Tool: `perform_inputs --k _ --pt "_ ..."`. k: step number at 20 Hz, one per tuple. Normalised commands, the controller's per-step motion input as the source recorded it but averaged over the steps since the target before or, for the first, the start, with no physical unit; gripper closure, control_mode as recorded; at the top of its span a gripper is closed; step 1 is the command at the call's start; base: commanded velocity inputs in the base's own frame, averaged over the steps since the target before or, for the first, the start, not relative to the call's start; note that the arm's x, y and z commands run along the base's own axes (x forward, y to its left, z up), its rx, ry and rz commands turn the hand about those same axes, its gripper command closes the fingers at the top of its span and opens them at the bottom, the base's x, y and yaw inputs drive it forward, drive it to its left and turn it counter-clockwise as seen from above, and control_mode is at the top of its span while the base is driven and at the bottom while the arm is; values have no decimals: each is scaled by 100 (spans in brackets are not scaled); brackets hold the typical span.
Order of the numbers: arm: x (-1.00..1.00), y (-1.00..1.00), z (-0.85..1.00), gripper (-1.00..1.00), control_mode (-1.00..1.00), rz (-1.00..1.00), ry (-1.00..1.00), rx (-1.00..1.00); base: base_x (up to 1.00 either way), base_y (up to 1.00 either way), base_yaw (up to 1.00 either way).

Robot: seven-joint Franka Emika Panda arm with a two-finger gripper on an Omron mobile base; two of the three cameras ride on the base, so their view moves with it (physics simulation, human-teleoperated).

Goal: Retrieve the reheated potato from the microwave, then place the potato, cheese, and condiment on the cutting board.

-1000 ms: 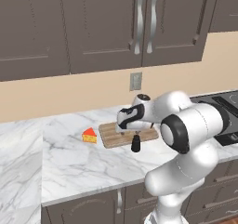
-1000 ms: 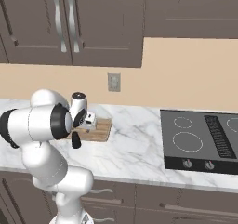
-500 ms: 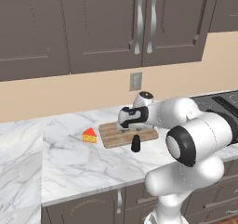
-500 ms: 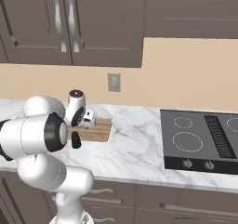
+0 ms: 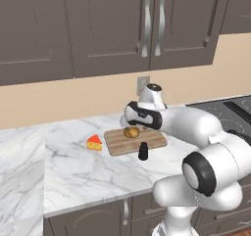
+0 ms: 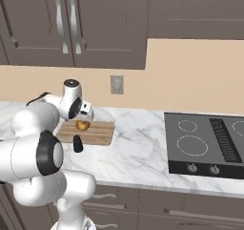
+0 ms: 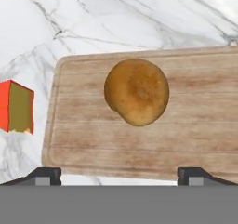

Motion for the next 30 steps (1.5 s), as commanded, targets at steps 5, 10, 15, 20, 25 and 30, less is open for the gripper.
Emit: perform_inputs --k 5,10,15,20,25,30 --pt "-15 72 31 -100 -100 4 19 0 0 0 0" --pt "-20 92 6 -100 -100 8 18 0 0 0 0" --pt "-28 76 -8 -100 -100 8 11 0 0 0 0" --pt "-8 33 -37 -100 -100 6 2 -1 0 0 0" --pt "1 6 -43 -100 -100 2 -8 -5 0 0 0" --pt "0 0 -14 -100 -100 0 -16 -8 0 0 0"
